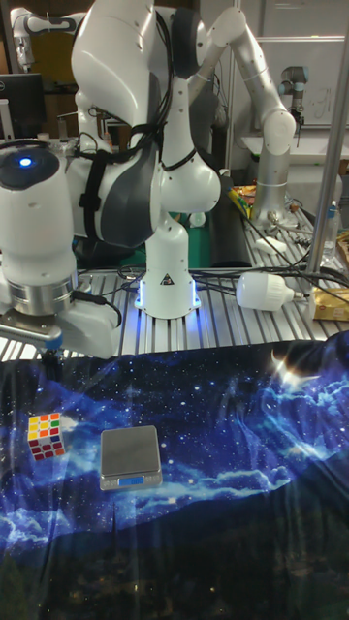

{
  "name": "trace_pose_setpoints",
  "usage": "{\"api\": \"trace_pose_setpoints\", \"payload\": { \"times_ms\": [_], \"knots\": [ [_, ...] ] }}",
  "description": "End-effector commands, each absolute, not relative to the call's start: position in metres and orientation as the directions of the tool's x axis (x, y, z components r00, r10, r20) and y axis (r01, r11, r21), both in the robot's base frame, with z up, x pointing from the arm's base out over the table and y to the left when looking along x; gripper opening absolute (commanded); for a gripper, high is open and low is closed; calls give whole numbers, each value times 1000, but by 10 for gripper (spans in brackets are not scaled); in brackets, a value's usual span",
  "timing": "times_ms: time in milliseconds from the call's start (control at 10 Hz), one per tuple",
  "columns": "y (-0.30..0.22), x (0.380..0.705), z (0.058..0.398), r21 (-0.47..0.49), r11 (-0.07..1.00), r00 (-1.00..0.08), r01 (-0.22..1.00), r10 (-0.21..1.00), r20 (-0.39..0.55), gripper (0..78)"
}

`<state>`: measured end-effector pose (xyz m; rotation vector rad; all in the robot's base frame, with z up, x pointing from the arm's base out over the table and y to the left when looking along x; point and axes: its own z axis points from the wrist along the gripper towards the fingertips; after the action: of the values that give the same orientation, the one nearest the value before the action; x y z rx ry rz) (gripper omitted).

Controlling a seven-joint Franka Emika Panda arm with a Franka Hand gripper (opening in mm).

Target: Place the block on the scale

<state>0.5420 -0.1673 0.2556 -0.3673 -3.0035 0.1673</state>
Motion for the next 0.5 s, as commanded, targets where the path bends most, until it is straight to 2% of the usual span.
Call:
{"api": "trace_pose_setpoints", "payload": {
  "times_ms": [100, 500],
  "knots": [
    [-168, 543, 257, -130, 972, -973, 194, 207, 99, 0],
    [-174, 536, 247, -122, 980, -982, 156, 167, 89, 0]
  ]
}}
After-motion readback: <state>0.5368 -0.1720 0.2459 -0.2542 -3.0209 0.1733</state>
